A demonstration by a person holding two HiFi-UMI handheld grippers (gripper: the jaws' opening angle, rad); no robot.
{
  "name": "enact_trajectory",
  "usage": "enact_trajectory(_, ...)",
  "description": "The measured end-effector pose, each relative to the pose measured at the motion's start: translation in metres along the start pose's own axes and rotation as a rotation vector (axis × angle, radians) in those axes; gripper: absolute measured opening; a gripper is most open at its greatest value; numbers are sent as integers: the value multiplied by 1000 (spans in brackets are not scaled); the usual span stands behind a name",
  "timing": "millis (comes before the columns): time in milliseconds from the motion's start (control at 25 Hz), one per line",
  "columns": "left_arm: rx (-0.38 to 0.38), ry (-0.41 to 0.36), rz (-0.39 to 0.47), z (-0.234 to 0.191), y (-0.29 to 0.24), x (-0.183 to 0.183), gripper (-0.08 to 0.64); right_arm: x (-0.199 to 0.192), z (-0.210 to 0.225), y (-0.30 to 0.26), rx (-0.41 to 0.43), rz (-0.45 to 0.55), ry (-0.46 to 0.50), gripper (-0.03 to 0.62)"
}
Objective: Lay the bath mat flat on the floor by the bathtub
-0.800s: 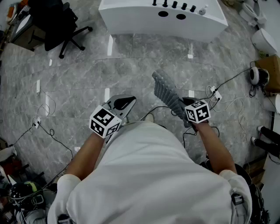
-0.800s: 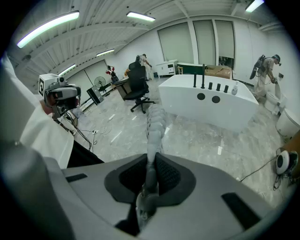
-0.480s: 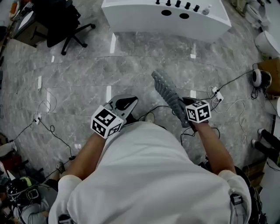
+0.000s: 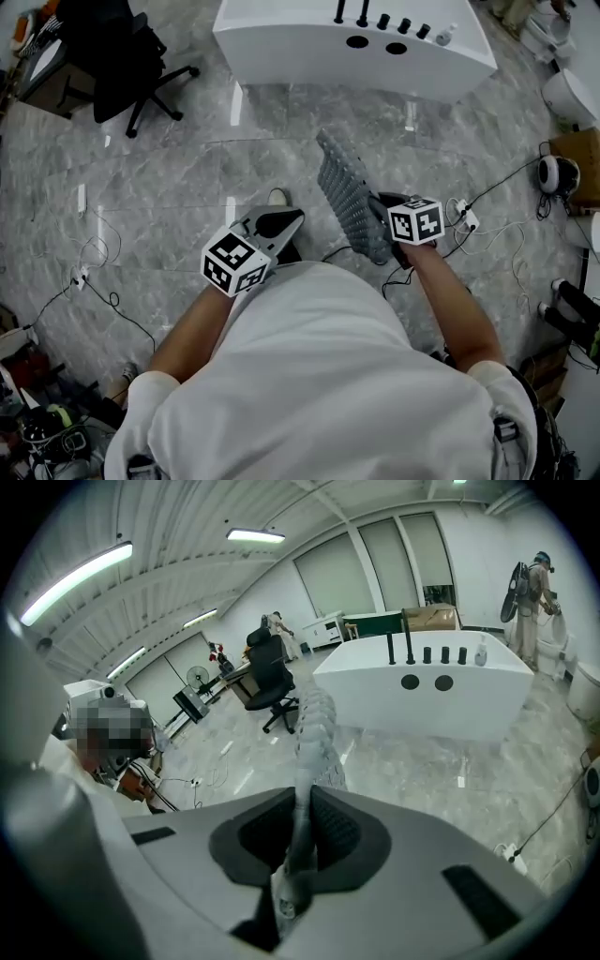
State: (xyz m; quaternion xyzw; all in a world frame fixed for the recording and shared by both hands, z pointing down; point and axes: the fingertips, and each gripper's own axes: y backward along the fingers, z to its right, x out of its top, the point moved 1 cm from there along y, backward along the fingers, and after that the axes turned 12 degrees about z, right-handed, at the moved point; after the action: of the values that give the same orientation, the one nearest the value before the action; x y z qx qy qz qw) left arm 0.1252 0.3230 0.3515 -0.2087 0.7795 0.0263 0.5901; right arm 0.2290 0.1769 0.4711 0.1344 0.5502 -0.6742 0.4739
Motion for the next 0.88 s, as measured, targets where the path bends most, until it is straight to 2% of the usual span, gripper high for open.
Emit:
enact_trajectory(320,-74,9,11,-128,-19,46,18,103,-8,-108,-35,15,-24,44)
enact_trajectory(520,-96,8,-7,-200,-15,59,18,165,-11,-179,-57,38,-59,44)
enact_trajectory(880,-90,87,1,-290,-9,68,18,256,2,-298,-90,82,-128,44)
